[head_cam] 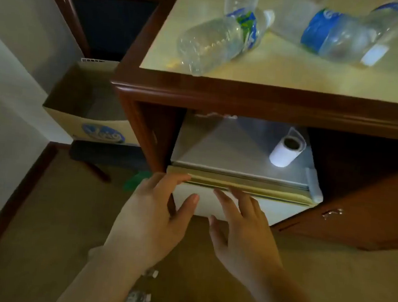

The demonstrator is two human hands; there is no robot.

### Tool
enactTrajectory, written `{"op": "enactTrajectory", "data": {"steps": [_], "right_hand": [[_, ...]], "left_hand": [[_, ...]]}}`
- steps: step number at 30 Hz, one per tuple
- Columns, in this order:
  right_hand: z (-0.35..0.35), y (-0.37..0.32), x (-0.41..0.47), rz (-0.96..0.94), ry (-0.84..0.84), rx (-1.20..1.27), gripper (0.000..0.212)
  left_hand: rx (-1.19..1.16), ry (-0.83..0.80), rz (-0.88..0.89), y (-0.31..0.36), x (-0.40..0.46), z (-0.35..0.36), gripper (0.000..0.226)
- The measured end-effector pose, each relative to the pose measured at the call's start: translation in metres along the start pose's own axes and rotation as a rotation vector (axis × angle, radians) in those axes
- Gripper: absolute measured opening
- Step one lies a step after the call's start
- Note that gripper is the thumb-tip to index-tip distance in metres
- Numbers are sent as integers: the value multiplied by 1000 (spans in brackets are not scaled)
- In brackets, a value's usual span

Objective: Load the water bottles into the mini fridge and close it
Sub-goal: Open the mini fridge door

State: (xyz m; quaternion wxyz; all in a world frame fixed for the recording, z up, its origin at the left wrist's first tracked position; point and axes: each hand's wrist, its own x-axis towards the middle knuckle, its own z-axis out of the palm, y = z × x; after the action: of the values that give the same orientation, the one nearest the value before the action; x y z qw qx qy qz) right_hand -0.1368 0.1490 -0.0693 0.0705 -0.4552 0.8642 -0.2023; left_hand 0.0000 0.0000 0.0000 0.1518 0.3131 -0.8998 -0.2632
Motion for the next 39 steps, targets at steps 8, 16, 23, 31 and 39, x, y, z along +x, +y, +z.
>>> {"op": "enactTrajectory", "data": {"steps": [8,16,23,31,39], "right_hand": [[100,59,57,1,-3,-151,53],[152,87,91,-7,311,-215,33],[162,91,85,-49,302,-239,32],[151,78,84,55,209,-174,40],[145,69,47,33,178,-144,38]], "left_hand": [[-19,-72,40,-67,79,110,49],[280,-280,-12,-112,174,184,61],[388,-254,10,-129,185,207,66],[402,-326,-12,-125,189,201,66],[348,-328,-54,-120,195,200,66]]}}
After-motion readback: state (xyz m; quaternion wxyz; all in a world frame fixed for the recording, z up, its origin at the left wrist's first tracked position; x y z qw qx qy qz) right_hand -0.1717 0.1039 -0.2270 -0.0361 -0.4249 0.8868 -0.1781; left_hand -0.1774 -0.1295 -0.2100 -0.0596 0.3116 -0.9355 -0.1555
